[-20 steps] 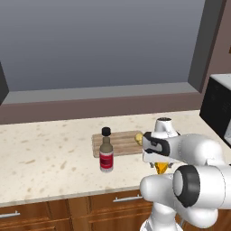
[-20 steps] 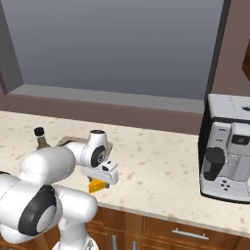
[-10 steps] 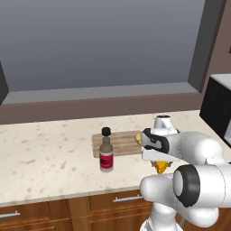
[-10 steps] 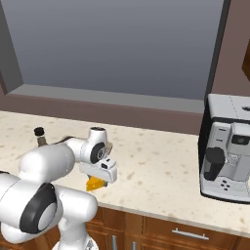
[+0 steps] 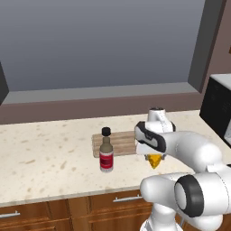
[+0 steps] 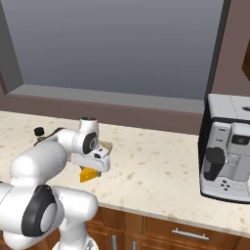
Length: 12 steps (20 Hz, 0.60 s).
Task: Retrieve the reheated potato from the microwave, then place the potato, cheese, and condiment on the cutting board.
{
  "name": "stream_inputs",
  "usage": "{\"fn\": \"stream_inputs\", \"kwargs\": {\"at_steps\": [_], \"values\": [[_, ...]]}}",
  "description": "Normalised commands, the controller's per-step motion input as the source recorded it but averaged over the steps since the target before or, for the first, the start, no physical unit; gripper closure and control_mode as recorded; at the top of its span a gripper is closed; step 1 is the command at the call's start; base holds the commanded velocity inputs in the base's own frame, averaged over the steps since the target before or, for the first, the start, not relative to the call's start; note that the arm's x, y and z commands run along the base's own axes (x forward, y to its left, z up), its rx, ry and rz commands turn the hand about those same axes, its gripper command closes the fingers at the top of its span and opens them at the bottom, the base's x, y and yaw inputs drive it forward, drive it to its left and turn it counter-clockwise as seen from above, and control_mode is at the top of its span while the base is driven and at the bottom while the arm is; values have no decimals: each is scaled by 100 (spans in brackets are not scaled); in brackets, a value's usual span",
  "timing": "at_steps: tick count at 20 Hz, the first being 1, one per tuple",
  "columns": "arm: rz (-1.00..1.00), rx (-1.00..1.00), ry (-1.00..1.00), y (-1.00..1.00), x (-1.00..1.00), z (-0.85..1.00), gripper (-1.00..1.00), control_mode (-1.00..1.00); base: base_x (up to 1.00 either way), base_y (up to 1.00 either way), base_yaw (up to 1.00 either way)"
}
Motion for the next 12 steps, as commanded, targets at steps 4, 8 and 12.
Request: {"fn": "stream_inputs", "kwargs": {"at_steps": [4, 8, 12], "values": [[35, 11, 0, 8, 38, 31, 100, -100, 0, 0, 0], [40, 12, 0, 8, 34, 33, 100, -100, 0, 0, 0], [36, 12, 0, 16, 32, 31, 100, -100, 0, 0, 0]]}}
